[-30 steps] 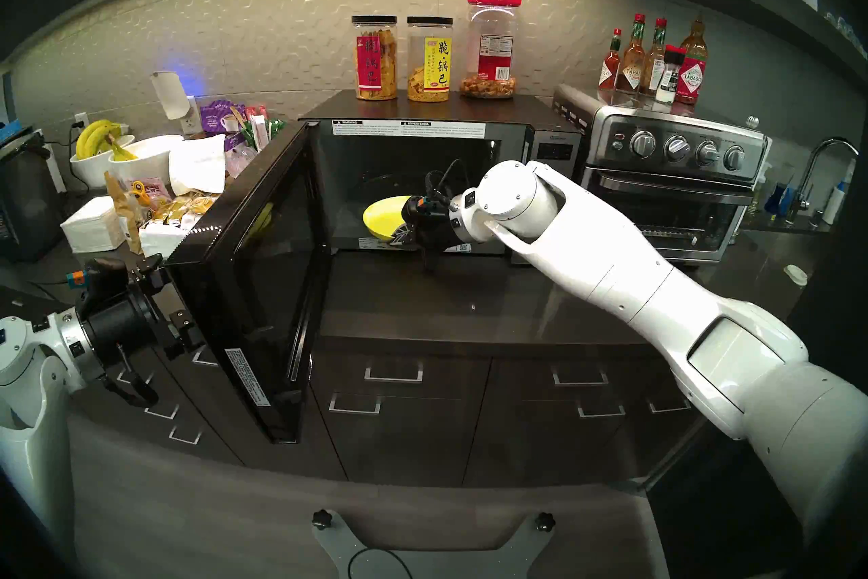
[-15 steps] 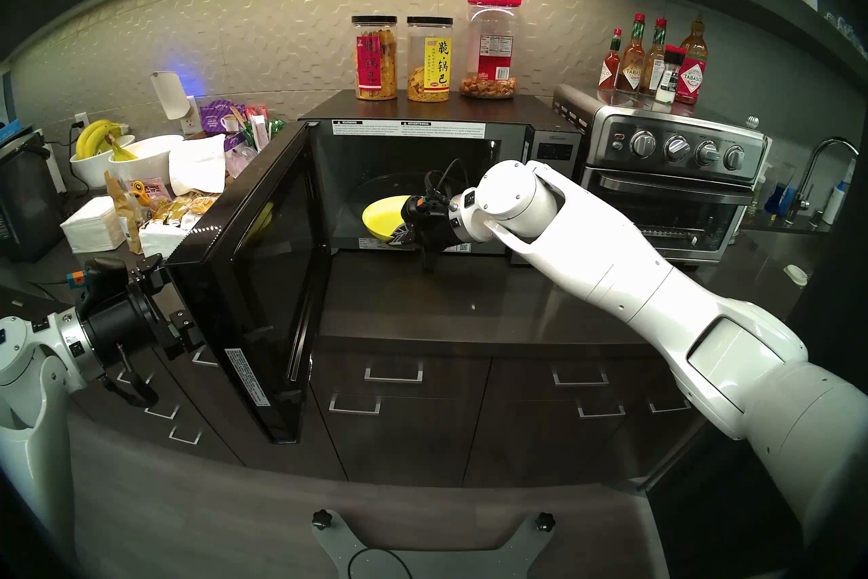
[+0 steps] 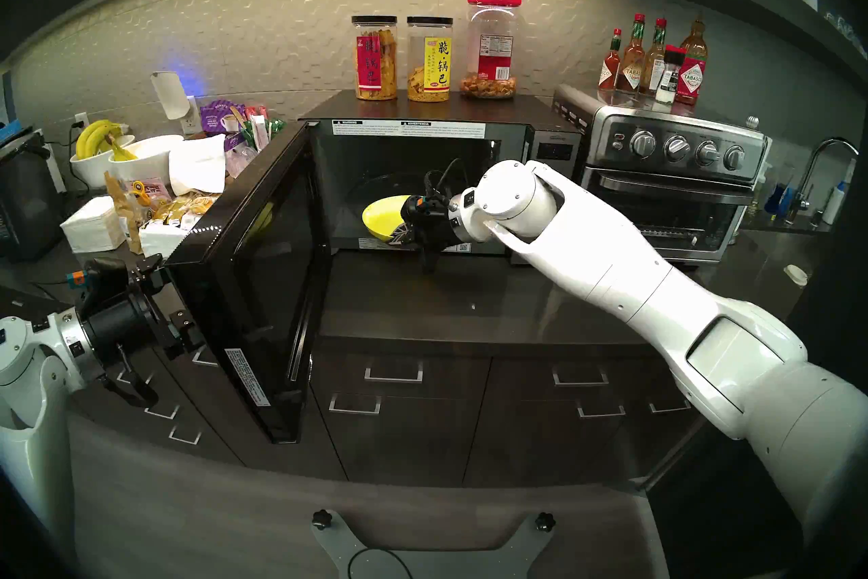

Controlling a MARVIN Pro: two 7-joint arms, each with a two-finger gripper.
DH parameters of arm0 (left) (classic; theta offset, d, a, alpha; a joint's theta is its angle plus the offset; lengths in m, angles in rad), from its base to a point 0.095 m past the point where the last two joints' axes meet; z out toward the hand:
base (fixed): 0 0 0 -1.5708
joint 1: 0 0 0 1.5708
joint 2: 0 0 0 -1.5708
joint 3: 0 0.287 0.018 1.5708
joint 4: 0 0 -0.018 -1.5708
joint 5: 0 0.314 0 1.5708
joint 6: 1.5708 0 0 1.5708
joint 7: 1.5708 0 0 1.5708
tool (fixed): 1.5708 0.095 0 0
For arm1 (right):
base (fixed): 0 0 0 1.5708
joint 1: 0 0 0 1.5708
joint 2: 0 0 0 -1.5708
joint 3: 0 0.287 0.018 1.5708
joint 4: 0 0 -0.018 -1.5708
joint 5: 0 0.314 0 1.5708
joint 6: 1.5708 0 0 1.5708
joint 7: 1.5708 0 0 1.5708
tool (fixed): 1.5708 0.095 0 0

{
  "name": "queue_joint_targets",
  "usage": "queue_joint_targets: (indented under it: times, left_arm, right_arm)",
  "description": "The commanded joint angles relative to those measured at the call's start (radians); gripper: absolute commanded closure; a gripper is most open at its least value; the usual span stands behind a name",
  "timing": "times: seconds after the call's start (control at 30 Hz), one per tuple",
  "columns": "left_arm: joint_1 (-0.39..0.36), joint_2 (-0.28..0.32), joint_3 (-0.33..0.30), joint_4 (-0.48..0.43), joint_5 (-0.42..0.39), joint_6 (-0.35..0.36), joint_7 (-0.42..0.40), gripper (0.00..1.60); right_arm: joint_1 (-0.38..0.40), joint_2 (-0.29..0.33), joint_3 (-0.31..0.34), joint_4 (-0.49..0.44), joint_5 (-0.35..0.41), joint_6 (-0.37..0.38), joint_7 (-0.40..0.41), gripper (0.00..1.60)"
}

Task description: Open the microwave, put the plate inside, and close the door

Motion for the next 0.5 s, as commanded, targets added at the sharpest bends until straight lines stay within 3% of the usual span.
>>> queue_joint_targets:
  times: [0.0,0.47]
  left_arm:
    - [0.0,0.001,-0.005,-0.011,-0.001,0.001,-0.002,0.0]
    - [-0.001,0.001,-0.005,-0.01,0.0,0.001,-0.003,0.0]
  right_arm:
    - [0.03,-0.023,0.003,0.003,-0.022,-0.001,-0.021,1.6]
    - [0.046,-0.084,0.0,0.081,-0.066,-0.006,-0.042,1.6]
